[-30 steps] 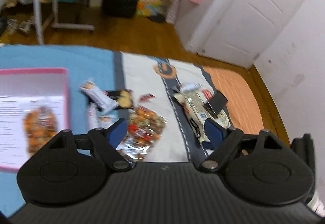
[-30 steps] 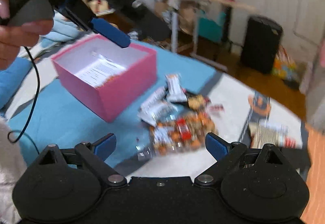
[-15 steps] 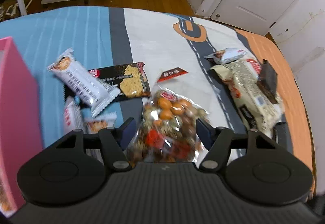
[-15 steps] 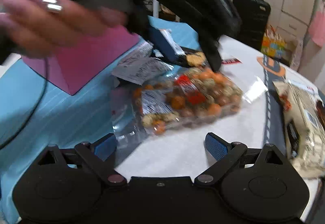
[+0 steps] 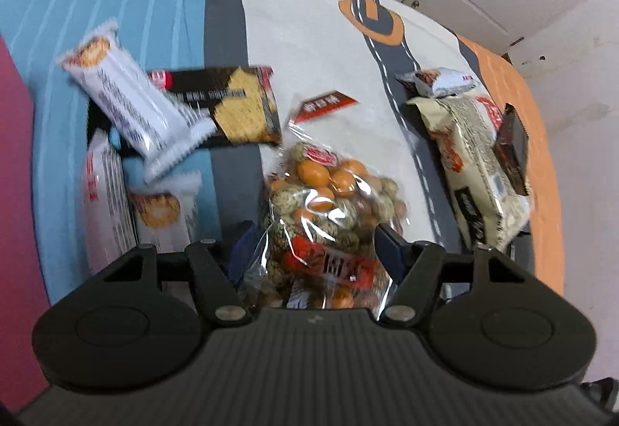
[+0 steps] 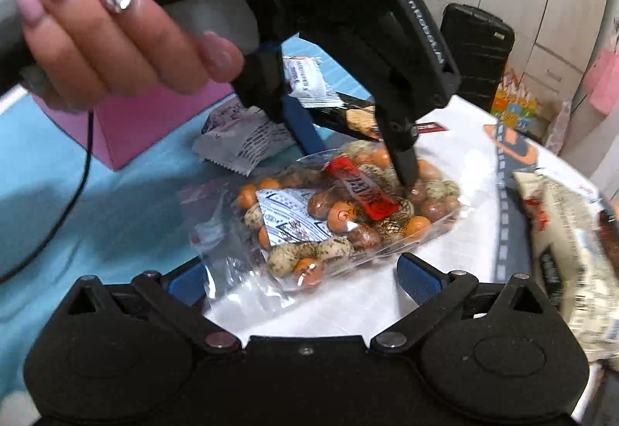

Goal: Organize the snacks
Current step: 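Move the left tool to the red-labelled peanut bag and grasp it, then lift the red-labelled peanut bag with the left gripper, then lower the red-labelled bag into the pink box and open the left gripper, then move the left tool to a white biscuit bar and grasp it, then lift the white biscuit bar with the left gripper while the right gripper lifts another white bar, then lower both white bars into the pink box and open both grippers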

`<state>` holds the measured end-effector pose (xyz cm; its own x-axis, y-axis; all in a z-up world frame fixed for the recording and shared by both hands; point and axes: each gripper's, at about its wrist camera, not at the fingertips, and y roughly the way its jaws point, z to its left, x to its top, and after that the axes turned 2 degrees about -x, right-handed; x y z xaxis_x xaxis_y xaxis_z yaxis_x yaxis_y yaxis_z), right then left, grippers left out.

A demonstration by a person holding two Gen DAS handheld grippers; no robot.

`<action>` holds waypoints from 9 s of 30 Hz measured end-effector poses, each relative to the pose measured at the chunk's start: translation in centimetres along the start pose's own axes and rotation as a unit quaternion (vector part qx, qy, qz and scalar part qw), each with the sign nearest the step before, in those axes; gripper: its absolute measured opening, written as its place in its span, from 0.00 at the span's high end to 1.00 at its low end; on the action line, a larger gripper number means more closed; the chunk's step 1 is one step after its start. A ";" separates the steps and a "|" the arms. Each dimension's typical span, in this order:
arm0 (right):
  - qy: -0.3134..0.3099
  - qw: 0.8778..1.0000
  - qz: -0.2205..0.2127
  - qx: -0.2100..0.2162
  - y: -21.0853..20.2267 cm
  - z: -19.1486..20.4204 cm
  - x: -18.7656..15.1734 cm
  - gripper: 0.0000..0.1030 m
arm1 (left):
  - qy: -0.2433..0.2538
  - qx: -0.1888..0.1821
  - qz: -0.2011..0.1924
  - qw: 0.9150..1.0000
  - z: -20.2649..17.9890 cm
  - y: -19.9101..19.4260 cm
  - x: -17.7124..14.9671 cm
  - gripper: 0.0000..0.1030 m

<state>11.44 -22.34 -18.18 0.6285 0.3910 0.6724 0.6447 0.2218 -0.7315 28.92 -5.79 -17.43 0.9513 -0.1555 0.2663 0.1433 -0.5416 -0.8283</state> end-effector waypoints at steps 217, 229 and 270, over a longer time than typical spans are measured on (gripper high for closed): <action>0.125 0.981 0.072 0.129 6.3 -11.4 8.7 0.75 | 0.036 0.188 -0.077 0.979 0.0 -3.6 -6.6 0.76; 0.148 0.981 0.050 0.117 -0.2 -9.6 5.8 0.75 | 0.050 0.153 -0.065 0.985 -3.2 -6.2 -8.7 0.76; -0.062 0.976 -0.003 0.208 -9.8 2.7 14.7 0.75 | -0.023 0.231 -0.182 0.955 3.4 -26.7 -14.8 0.76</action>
<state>13.17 -16.33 -1.45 0.5509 0.4875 0.6774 0.4004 0.5578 -0.7271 11.90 13.83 -0.91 0.8245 0.0164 0.5657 0.5628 -0.1282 -0.8166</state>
